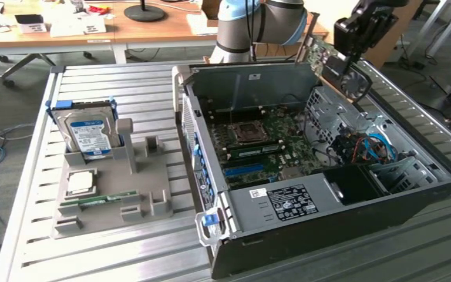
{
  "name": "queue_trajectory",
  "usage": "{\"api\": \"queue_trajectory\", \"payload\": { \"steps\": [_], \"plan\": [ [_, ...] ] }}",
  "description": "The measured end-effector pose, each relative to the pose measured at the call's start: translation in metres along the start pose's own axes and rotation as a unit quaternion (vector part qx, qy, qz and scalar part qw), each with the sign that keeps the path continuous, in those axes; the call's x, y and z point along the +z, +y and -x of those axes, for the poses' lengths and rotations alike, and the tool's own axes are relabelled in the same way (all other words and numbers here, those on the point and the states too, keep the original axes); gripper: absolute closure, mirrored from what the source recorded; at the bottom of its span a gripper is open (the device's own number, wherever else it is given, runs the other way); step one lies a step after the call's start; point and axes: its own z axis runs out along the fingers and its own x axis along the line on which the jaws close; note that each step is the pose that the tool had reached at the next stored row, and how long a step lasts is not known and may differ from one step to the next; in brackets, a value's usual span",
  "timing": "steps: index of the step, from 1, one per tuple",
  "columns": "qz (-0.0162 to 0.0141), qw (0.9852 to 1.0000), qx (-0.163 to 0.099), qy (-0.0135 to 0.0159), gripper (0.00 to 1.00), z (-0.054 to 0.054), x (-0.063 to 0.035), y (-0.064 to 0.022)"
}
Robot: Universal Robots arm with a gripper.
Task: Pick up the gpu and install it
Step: 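Insert the gpu into the slot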
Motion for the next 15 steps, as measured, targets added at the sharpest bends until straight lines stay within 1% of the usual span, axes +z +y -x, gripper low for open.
{"api": "queue_trajectory", "payload": {
  "steps": [2,4,6,8,10,12,15],
  "plan": [
    [0.0004,0.9998,-0.018,0.0008,0.73,0.0000,0.0000,0.0000],
    [0.0009,0.9993,-0.037,0.0016,0.73,0.0000,0.0001,0.0000],
    [0.0013,0.9985,-0.055,0.0024,0.73,0.0000,0.0000,0.0000],
    [0.0017,0.9974,-0.073,0.0032,0.73,0.0000,0.0001,0.0000],
    [0.0021,0.9959,-0.090,0.0040,0.73,0.0000,0.0001,0.0000],
    [0.0026,0.9940,-0.109,0.0048,0.73,0.0000,0.0001,0.0000],
    [0.0032,0.9907,-0.136,0.0060,0.73,0.0000,0.0002,0.0000]
  ]
}}
